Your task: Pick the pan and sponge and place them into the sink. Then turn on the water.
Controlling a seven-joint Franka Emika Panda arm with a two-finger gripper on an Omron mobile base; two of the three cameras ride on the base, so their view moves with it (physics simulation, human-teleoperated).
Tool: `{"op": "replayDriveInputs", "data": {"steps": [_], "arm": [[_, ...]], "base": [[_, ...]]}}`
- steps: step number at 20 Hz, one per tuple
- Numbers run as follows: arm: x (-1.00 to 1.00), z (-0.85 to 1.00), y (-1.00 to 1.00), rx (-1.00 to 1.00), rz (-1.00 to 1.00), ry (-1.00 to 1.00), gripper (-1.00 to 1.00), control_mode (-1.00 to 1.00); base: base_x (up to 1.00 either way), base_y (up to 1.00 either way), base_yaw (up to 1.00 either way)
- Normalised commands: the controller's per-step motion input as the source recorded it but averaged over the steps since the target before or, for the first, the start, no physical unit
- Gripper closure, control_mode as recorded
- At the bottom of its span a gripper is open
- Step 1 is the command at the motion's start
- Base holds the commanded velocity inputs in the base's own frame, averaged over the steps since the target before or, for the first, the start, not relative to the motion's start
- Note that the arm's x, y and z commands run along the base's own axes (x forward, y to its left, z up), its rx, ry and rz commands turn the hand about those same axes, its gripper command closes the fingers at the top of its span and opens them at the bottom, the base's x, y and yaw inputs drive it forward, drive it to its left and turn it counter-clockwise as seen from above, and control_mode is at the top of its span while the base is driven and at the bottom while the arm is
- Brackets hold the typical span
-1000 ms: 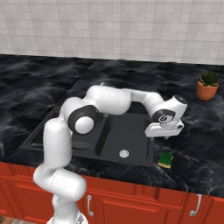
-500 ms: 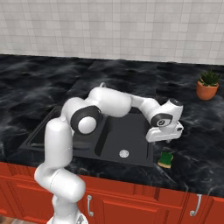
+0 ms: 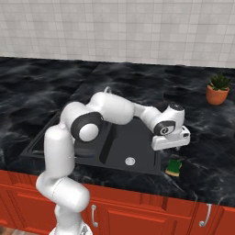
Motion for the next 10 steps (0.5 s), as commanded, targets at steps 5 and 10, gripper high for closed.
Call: {"op": "replayDriveInputs", "data": {"steps": [5,10], "arm": [[-0.11,-0.1,0.0,-0.09,-0.06,0.0,-1.0,-1.0],[-0.27,-0.16,-0.04,-0.07,-0.03,0.0,-1.0,-1.0]], "base": [[0.0,0.0,0.0],[0.0,0.0,0.0]]}}
